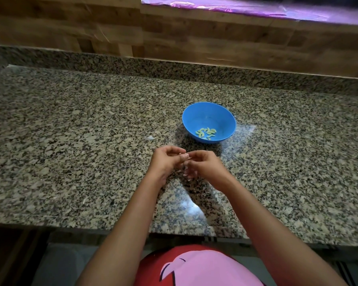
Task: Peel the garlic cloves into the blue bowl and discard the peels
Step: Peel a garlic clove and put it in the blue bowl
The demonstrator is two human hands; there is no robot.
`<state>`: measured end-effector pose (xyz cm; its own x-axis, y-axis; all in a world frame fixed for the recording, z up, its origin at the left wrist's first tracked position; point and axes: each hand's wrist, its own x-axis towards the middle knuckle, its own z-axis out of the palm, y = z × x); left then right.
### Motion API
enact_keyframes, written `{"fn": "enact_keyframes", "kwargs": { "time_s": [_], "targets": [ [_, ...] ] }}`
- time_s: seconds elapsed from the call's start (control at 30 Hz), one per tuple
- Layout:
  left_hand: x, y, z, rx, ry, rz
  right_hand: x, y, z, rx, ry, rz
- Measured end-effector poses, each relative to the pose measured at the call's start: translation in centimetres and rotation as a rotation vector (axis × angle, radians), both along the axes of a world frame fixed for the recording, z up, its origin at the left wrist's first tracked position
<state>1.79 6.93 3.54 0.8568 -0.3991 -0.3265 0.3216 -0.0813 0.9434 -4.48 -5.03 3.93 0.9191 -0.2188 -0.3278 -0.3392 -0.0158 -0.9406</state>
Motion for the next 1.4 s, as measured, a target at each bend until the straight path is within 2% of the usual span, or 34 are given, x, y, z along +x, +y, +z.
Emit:
{"fn": "enact_keyframes", "kwargs": {
  "time_s": [0.07,0.23,0.43,0.53,0.63,0.73,0.83,0.9,1.0,1.03,1.1,1.17,1.2,1.27,1.3,1.33,1.4],
  "targets": [
    [-0.2,-0.1,0.1,-0.008,0.014,0.01,0.1,0.2,-0.1,0.072,0.003,-0.012],
    [-0.3,-0.4,0.1,0.044,-0.023,0.034,-0.2,0.7,-0.5,0.062,-0.022,-0.051],
    [-0.5,-0.5,-0.3,-0.037,0.055,0.055,-0.5,0.3,-0.5,0.203,-0.054,-0.11],
    [-0.3,-0.4,-0.3,-0.092,0.111,0.023,-0.3,0.0,-0.2,0.204,-0.066,-0.154],
    [-0.3,-0.2,-0.3,-0.071,0.105,0.037,0.1,-0.3,-0.4,0.096,-0.036,-0.191],
    [-0.2,0.0,-0.4,-0.006,0.03,0.074,0.5,-0.5,-0.9,-0.224,0.059,-0.14],
    [-0.4,-0.1,-0.3,-0.093,0.094,0.074,0.4,-0.4,-1.1,-0.353,0.077,-0.062],
    [-0.7,-0.3,-0.2,-0.152,0.14,0.052,-0.2,-0.2,-0.9,-0.213,0.05,-0.091],
    [-1.3,-0.8,-0.4,-0.197,0.16,0.027,-1.2,-0.4,-0.4,0.243,0.029,-0.179],
    [-1.4,-0.9,-0.6,-0.198,0.141,0.023,-1.5,-0.6,-0.4,0.317,0.021,-0.187],
    [-1.6,-1.3,-1.0,-0.173,0.065,0.004,-1.7,-0.8,-0.3,0.34,0.002,-0.206],
    [-2.0,-1.6,-1.5,-0.021,-0.118,-0.063,-1.9,-1.1,-0.1,0.203,0.021,-0.24],
    [-2.2,-1.6,-2.0,0.134,-0.302,-0.128,-1.9,-1.4,0.0,0.024,0.039,-0.228],
    [-3.1,-1.4,-3.3,0.452,-0.711,-0.29,-1.9,-2.2,0.1,-0.543,0.061,-0.109],
    [-3.4,-1.2,-4.0,0.558,-0.852,-0.349,-1.9,-2.5,0.2,-0.807,0.049,-0.005],
    [-3.7,-1.0,-4.6,0.636,-0.937,-0.386,-1.9,-2.6,0.3,-1.014,0.034,0.113],
    [-4.0,-0.7,-5.6,0.74,-1.007,-0.412,-1.6,-2.2,0.4,-1.262,0.036,0.352]
  ]
}}
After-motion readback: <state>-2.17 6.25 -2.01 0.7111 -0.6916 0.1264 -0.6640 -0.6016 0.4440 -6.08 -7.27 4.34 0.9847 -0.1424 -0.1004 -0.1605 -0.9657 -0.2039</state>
